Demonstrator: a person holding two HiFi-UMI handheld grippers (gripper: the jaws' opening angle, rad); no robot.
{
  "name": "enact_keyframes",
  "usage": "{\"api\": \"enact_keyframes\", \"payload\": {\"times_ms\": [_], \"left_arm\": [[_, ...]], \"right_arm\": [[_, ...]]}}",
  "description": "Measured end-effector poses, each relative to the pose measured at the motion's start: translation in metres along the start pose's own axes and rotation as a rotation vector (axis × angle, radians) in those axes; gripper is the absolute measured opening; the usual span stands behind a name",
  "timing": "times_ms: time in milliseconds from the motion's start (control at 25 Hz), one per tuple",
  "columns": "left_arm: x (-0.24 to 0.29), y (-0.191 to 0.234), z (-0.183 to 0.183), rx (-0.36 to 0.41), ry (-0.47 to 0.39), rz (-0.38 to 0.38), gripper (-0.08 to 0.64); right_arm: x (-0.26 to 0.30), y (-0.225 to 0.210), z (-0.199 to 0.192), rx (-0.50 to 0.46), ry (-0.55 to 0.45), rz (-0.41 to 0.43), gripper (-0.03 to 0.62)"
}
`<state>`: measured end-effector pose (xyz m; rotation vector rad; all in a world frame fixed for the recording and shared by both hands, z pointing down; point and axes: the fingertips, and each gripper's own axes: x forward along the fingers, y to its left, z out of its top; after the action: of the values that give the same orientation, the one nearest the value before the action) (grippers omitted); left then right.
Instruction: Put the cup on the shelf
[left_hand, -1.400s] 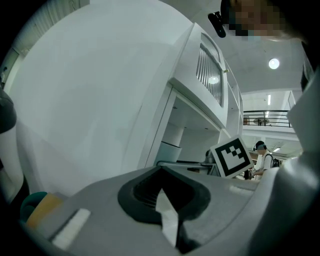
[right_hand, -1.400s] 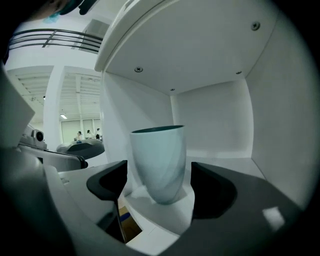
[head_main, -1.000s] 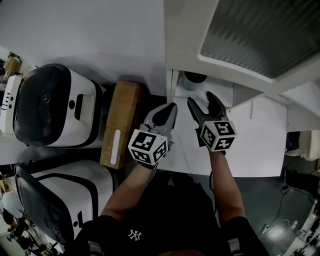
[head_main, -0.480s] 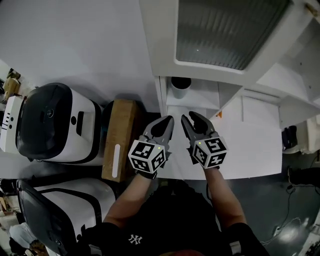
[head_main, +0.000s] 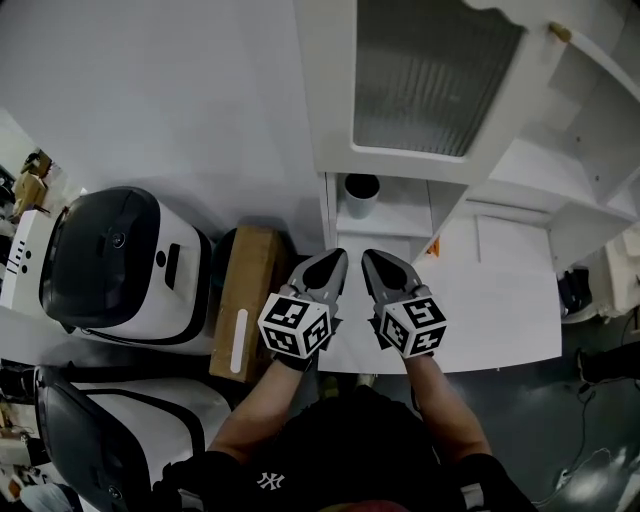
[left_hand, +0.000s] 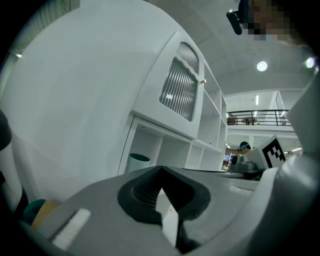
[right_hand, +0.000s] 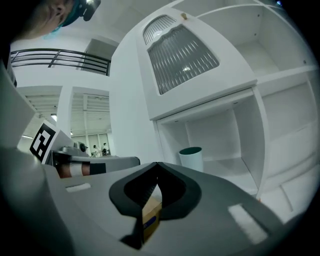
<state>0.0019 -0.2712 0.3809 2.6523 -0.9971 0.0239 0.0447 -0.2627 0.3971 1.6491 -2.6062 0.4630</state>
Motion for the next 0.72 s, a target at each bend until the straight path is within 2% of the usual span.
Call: {"api": "enact_keyframes", "payload": {"times_ms": [720], "left_arm": [[-0.018,-0.021,0.035,0.021,-0.051,-0.041,0.001]], "right_arm": [[-0.016,0.019,0.032,-0.064,-0.056,-0.024,0.02]]}}
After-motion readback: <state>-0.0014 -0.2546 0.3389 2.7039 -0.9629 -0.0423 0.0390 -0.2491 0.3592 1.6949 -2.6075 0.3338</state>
